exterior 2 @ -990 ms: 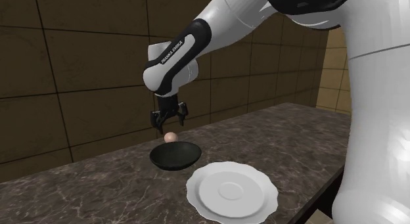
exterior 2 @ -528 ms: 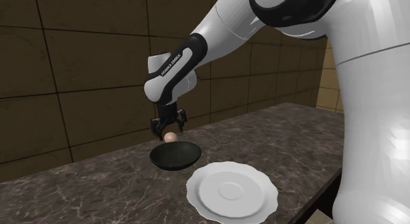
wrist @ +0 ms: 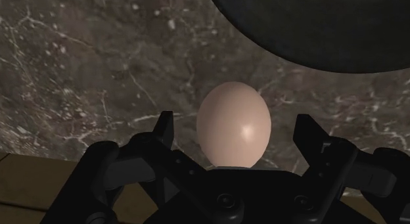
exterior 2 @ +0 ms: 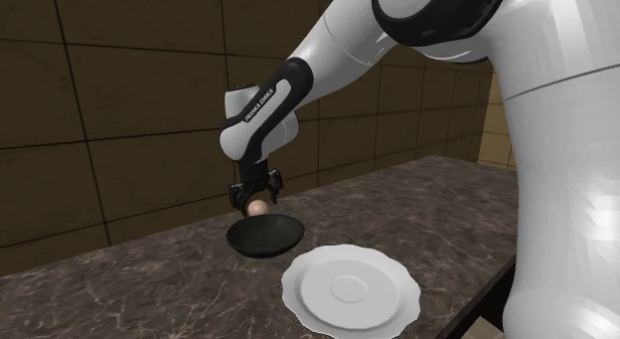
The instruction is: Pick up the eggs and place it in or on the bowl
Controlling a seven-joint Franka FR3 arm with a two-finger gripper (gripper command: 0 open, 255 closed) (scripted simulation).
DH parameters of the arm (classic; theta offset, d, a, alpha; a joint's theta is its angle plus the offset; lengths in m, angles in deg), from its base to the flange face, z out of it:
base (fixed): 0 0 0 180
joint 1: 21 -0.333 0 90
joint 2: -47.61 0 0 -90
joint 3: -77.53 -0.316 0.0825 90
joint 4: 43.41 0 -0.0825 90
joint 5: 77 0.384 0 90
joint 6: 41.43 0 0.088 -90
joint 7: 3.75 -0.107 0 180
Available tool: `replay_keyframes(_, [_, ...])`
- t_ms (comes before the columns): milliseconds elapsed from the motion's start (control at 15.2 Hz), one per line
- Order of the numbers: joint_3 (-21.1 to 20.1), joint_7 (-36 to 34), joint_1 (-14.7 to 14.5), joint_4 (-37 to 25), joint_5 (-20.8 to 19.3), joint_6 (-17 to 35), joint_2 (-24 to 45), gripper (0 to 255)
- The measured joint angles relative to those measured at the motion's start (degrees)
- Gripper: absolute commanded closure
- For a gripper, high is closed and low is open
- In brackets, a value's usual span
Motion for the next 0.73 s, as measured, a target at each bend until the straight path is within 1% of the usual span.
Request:
replay_keyframes(66, [0.0, 0.0, 0.0, 0.0, 0.0, 0.0, 0.0, 255])
replay_keyframes(726, [-0.01, 0.0, -0.01, -0.03, 0.0, 0.0, -0.01, 255])
